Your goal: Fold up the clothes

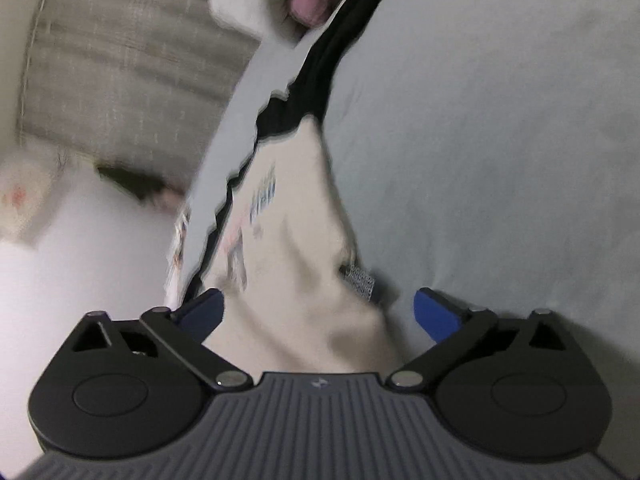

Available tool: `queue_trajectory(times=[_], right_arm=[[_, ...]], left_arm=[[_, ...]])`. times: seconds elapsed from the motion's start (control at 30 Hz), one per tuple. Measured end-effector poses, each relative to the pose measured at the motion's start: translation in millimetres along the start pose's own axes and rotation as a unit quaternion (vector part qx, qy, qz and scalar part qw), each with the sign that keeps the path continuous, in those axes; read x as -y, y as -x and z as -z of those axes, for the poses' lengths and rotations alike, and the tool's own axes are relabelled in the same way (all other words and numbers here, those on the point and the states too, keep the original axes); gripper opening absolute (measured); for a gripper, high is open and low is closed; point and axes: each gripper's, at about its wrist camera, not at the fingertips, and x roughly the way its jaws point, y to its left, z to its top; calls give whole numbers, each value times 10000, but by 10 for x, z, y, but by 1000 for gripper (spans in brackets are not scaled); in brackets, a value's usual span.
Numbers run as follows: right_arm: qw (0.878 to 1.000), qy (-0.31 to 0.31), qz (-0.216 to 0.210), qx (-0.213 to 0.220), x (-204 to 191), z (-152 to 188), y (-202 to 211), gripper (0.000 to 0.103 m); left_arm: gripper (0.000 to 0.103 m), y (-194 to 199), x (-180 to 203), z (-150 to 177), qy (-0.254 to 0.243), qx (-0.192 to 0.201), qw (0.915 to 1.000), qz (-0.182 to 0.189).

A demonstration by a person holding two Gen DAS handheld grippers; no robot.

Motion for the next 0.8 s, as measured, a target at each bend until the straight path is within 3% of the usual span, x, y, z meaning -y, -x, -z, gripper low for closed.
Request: queue_trajectory(times=[0.07,0.13,0.17,0.33,0.6,0.67,0.73,0.8], right_arm=[[9997,-139,175,54,74,48,47,37],[9982,-600,73,11,268,87,70,17],[9976,-687,37,1,318,101,74,15],[9964,-764,-350,-112,447,70,18,14],[9968,-738,-191,-252,356,-10,24,18],[9990,-433,91,-60,237,-14,117,21],[9948,736,477,515,-128,23,254,21],[9820,1732,309,686,-487,147,263,24]], left_arm=[[54,-43,-13,-7,-61,-15,10000,-25],[42,-49,-104,-13,108,-10,9999,54],[36,-47,-156,-14,222,-11,9997,104],[36,-32,-274,23,707,55,9966,408],[36,-100,-207,-106,1040,-185,9943,158],[36,-90,-203,-156,1159,-251,9929,55],[36,-66,-205,-171,1260,-242,9917,-27],[36,-25,-216,-175,1289,-225,9913,-114]])
